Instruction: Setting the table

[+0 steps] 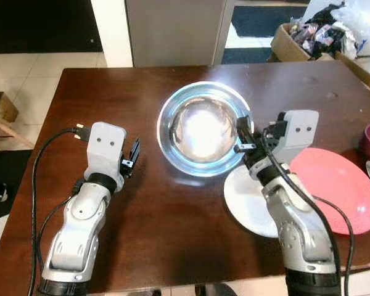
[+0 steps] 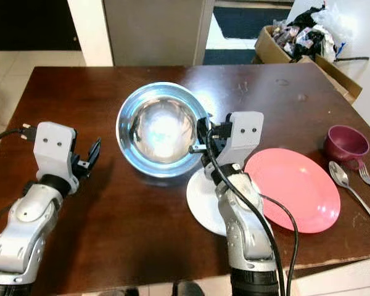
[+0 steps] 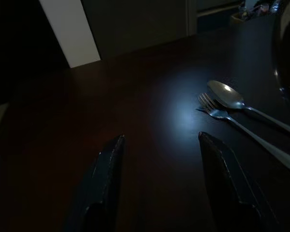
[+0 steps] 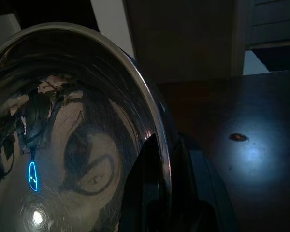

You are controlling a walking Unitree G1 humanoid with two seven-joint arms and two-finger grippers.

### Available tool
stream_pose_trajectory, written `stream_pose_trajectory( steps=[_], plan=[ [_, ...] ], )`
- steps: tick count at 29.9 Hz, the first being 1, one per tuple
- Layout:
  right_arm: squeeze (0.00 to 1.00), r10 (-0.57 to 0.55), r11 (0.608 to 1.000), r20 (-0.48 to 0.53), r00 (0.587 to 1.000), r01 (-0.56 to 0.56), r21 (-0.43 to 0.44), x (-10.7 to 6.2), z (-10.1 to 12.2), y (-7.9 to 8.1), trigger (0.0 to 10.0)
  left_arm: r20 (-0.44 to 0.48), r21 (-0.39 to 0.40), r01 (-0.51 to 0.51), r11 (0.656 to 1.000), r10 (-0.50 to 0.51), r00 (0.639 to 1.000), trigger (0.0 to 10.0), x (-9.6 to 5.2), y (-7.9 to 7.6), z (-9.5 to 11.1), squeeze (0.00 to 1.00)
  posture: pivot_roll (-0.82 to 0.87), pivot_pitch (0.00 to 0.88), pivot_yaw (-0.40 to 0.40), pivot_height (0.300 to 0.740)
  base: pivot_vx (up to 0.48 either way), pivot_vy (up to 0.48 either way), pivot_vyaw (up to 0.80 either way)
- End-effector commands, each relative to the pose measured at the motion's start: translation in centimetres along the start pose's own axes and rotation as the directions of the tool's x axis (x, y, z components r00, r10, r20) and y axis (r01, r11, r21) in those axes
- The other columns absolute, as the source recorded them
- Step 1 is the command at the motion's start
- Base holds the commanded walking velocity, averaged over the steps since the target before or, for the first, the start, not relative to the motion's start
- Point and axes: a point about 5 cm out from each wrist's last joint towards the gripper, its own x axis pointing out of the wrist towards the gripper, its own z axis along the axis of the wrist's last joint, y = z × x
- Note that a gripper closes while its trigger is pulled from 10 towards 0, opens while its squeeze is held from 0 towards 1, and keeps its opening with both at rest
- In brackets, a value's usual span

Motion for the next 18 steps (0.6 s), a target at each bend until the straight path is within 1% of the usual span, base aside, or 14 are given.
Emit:
stream_pose_trajectory(
  steps=[1, 18],
  plan=[
    [0.00, 0.001, 1.000, 0.020, 1.000, -0.001, 0.015, 0.01, 0.15, -0.05, 10.0, -0.012, 0.005, 0.005, 1.000, -0.005, 1.000, 10.0, -0.21, -0.15, -0.38, 0.00, -0.09, 0.031, 0.029, 0.740, -0.398, 0.000, 0.00],
    [0.00, -0.004, 1.000, 0.023, 1.000, 0.004, 0.021, 0.02, 0.03, 0.00, 10.0, -0.014, 0.007, 0.007, 1.000, -0.007, 1.000, 10.0, -0.15, -0.01, -0.38, 0.00, -0.08, 0.036, 0.040, 0.740, -0.396, 0.000, 0.00]
  ],
)
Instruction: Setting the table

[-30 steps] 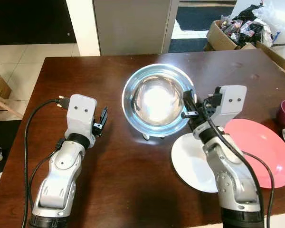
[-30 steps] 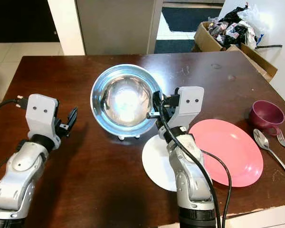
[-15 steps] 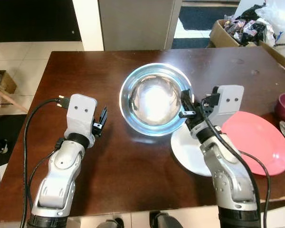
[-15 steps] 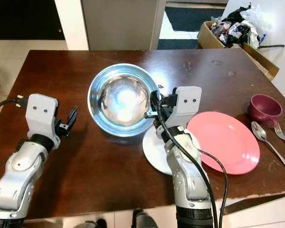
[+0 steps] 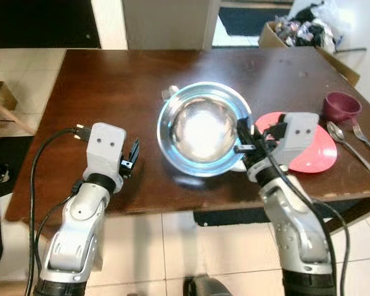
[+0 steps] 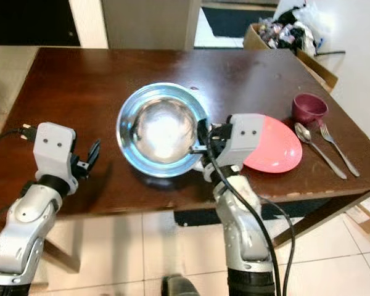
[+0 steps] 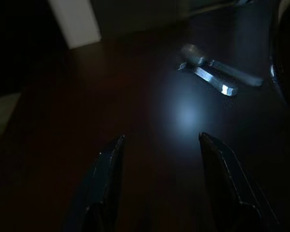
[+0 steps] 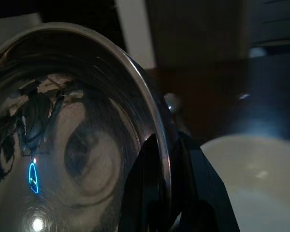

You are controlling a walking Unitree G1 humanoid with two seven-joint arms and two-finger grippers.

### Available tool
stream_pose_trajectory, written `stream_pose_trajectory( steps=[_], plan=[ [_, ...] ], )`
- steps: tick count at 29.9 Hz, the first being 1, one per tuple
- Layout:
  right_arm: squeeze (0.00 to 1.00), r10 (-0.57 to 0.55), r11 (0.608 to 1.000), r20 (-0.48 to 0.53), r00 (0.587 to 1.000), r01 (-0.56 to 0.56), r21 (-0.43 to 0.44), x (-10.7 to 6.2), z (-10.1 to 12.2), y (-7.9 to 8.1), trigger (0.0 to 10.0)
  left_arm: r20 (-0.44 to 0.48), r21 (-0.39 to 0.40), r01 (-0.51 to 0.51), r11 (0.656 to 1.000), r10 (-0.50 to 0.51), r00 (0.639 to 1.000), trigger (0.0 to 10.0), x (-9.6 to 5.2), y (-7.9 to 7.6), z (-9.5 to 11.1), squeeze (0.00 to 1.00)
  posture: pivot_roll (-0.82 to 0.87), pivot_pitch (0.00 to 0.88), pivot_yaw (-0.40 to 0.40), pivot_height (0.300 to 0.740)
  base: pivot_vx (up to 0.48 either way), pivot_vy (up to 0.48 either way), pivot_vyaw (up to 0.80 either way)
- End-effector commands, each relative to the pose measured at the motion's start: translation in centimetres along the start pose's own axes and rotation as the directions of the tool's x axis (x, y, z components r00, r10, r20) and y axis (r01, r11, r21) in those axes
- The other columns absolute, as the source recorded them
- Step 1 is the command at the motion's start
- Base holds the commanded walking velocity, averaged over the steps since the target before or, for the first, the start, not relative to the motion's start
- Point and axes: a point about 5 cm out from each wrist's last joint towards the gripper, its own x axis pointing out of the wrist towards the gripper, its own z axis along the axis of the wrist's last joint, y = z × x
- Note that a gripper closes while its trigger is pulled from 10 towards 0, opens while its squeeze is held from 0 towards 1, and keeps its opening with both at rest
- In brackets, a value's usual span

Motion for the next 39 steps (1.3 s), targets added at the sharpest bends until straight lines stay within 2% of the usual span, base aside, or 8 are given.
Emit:
stream_pose_trajectory(
  steps=[1, 39],
  plan=[
    [0.00, -0.008, 1.000, 0.015, 1.000, 0.008, 0.005, -0.10, 0.22, -0.31, 10.0, -0.015, 0.000, 0.008, 1.000, -0.008, 1.000, 10.0, -0.13, -0.19, -0.40, 0.00, -0.08, 0.036, 0.040, 0.740, -0.394, 0.000, 0.00],
    [0.00, -0.006, 1.000, 0.019, 1.000, 0.006, 0.010, -0.11, 0.23, -0.30, 10.0, -0.018, -0.003, 0.006, 1.000, -0.006, 1.000, 10.0, -0.24, -0.23, -0.38, 0.00, -0.08, 0.041, 0.039, 0.740, -0.349, 0.000, 0.00]
  ],
)
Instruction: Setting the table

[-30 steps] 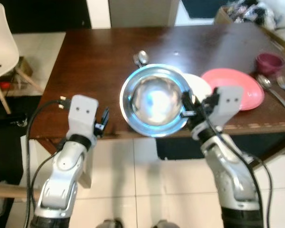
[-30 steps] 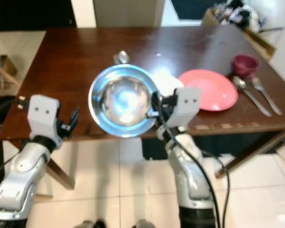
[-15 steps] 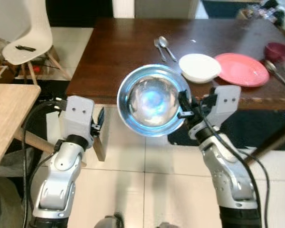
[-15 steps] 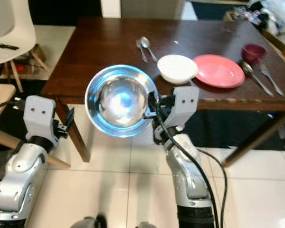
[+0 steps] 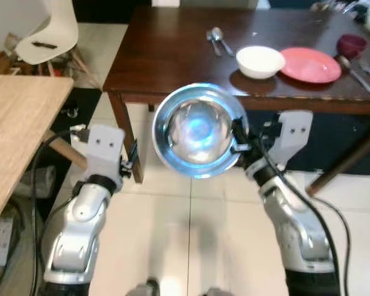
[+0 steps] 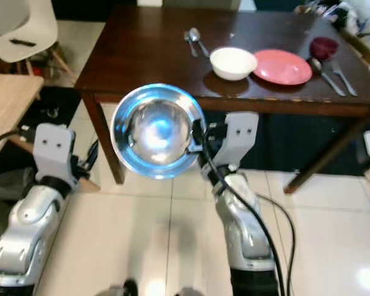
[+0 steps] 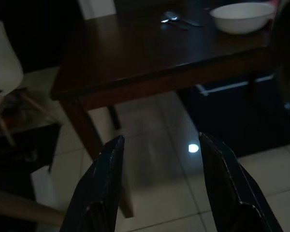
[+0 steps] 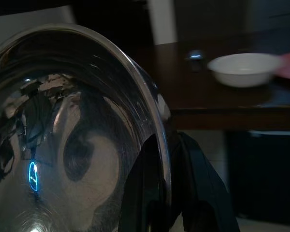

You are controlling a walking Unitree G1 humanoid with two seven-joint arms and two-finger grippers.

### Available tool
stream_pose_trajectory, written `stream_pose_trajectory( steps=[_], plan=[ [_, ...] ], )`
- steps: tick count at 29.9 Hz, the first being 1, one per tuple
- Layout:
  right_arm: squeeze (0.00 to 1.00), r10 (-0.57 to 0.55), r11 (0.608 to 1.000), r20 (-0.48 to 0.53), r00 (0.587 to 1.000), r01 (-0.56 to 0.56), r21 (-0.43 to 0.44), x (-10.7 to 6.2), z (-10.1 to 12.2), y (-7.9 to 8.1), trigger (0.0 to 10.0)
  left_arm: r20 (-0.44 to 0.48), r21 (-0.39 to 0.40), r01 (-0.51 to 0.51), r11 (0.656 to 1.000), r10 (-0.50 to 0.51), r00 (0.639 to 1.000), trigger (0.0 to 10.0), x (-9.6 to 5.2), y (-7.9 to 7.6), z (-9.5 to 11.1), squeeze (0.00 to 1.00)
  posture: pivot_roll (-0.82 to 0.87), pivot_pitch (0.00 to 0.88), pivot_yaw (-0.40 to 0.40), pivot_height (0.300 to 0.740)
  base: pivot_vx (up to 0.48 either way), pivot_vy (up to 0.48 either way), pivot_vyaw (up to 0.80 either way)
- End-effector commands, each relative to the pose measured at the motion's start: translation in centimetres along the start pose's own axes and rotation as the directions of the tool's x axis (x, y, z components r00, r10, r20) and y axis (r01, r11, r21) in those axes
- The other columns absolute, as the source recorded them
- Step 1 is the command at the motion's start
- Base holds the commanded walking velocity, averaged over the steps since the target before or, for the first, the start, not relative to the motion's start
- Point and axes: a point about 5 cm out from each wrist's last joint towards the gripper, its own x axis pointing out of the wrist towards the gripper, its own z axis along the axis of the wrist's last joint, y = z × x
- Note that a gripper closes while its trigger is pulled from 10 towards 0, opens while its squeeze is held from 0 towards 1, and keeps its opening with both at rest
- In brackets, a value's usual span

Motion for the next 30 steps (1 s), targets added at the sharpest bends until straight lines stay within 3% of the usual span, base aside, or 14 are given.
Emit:
stream_pose_trajectory(
  steps=[1, 30],
  plan=[
    [0.00, 0.020, 1.000, 0.020, 1.000, -0.020, 0.019, 0.00, 0.22, 0.64, 10.0, -0.022, 0.009, -0.008, 1.000, 0.008, 1.000, 10.0, -0.27, 0.31, -0.48, 0.00, -0.08, 0.041, 0.039, 0.740, -0.341, 0.000, 0.00],
    [0.00, 0.019, 1.000, 0.021, 1.000, -0.020, 0.023, 0.04, 0.17, 0.68, 10.0, -0.022, 0.011, -0.005, 1.000, 0.006, 1.000, 10.0, -0.22, 0.28, -0.48, 0.00, -0.08, 0.040, 0.042, 0.740, -0.343, 0.000, 0.00]
  ],
)
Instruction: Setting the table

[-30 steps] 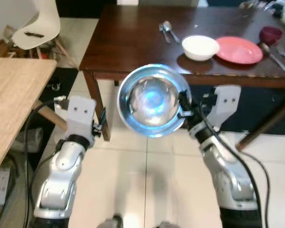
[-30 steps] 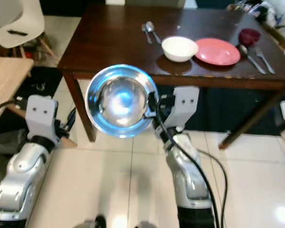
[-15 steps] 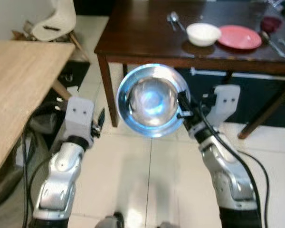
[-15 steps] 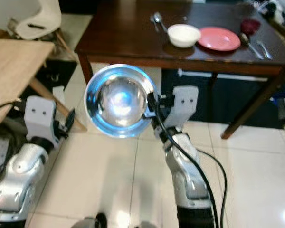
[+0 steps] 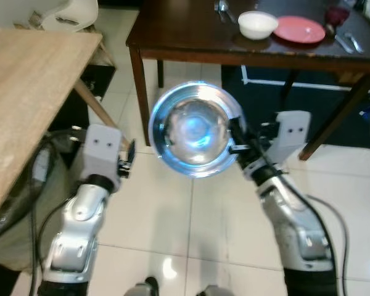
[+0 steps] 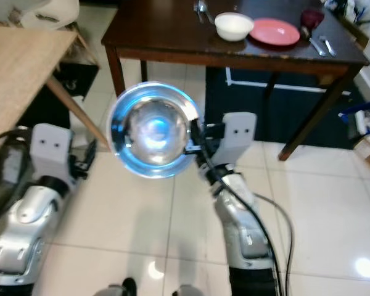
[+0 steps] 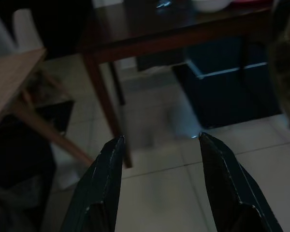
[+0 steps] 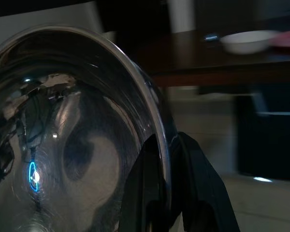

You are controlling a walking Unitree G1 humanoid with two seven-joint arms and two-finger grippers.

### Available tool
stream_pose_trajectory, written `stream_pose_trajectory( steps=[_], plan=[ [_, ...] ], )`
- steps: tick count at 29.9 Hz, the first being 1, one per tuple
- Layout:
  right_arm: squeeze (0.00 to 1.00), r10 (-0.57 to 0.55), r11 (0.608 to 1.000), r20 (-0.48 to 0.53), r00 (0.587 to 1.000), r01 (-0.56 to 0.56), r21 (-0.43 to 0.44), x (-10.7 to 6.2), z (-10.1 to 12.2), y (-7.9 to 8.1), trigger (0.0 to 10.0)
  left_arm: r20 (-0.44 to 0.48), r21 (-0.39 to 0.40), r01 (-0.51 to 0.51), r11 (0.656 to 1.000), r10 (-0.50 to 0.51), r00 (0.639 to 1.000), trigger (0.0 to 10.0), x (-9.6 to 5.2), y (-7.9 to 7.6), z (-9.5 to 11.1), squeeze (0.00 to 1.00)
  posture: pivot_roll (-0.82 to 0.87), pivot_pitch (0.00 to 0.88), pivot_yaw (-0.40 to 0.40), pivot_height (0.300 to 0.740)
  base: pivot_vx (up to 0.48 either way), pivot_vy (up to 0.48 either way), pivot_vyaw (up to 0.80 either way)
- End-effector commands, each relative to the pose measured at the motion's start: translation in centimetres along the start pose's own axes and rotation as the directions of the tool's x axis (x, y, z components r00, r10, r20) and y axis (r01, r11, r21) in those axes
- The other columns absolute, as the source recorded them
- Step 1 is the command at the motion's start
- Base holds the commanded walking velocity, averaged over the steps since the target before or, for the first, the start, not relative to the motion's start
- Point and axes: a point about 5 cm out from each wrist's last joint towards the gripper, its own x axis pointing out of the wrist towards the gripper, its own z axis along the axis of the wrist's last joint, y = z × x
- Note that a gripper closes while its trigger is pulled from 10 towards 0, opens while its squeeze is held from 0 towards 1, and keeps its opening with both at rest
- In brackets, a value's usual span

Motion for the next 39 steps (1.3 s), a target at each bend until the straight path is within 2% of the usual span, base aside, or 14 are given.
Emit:
stream_pose_trajectory(
  steps=[1, 18, 25, 39],
  plan=[
    [0.00, 0.023, 1.000, 0.018, 1.000, -0.023, 0.017, 0.02, 0.14, 0.68, 10.0, -0.027, 0.009, -0.009, 1.000, 0.009, 1.000, 10.0, -0.30, 0.36, -0.62, 0.00, -0.08, 0.040, 0.042, 0.740, -0.337, 0.000, 0.00],
    [0.00, 0.008, 0.998, 0.028, 1.000, -0.010, 0.055, 0.15, 0.34, 0.39, 10.0, -0.029, -0.009, 0.006, 1.000, -0.007, 1.000, 10.0, -0.22, 0.10, -0.60, 0.00, -0.08, 0.031, 0.040, 0.740, -0.035, 0.000, 0.05],
    [0.00, -0.007, 0.998, 0.030, 1.000, 0.005, 0.064, 0.18, 0.45, 0.07, 10.0, -0.027, -0.010, 0.009, 1.000, -0.009, 1.000, 10.0, -0.23, 0.01, -0.60, 0.00, -0.09, 0.030, 0.039, 0.740, 0.000, 0.000, 0.76],
    [0.00, 0.022, 0.999, 0.023, 1.000, -0.023, 0.041, 0.17, 0.34, 0.39, 10.0, -0.031, -0.007, 0.005, 1.000, -0.005, 1.000, 10.0, -0.22, 0.01, -0.71, 0.00, -0.09, 0.030, 0.038, 0.740, 0.000, 0.000, 0.76]
  ],
)
